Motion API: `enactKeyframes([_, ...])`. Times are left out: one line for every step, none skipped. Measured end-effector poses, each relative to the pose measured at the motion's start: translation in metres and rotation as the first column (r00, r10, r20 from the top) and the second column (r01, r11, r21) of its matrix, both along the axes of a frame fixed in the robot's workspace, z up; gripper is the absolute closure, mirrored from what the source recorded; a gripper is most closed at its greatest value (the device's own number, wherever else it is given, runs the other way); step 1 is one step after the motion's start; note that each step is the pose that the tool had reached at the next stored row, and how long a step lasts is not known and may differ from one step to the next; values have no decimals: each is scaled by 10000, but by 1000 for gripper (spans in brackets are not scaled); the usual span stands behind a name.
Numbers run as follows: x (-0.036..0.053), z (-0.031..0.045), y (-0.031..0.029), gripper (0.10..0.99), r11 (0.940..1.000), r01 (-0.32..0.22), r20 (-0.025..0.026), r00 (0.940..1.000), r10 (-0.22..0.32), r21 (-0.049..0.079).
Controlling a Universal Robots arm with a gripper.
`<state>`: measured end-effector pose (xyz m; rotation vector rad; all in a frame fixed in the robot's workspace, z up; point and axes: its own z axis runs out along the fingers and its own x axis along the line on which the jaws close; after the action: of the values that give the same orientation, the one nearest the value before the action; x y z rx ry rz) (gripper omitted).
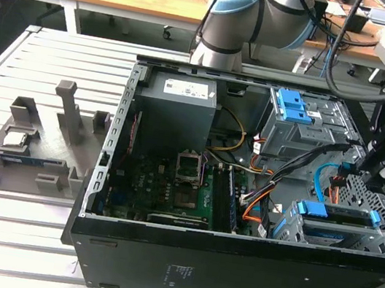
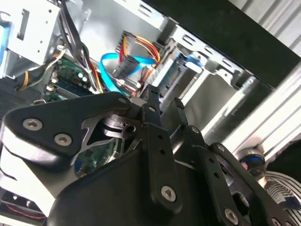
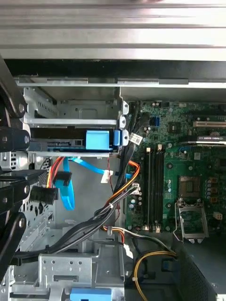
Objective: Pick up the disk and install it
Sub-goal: 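Insert the first disk wire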
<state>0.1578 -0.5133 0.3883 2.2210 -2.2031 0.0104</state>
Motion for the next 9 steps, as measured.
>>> enactKeyframes([2,-8,26,784,10000,0,-6,10000,0,-1])
enactKeyframes([3,-20,42,784,10000,0,-11,10000,0,3])
enactKeyframes([4,-40,62,784,10000,2,-17,10000,-2,2])
enactKeyframes([5,-51,78,784,10000,0,-20,10000,0,-1])
enactKeyframes([6,-61,101,784,10000,0,-21,10000,0,1])
enactKeyframes([7,-77,151,784,10000,0,-21,10000,0,-10])
enactKeyframes([9,-91,185,784,10000,0,-22,10000,0,-20])
enactKeyframes([11,-106,224,784,10000,-1,-22,10000,1,-36])
enactKeyframes([14,-123,263,784,10000,0,-25,10000,0,-44])
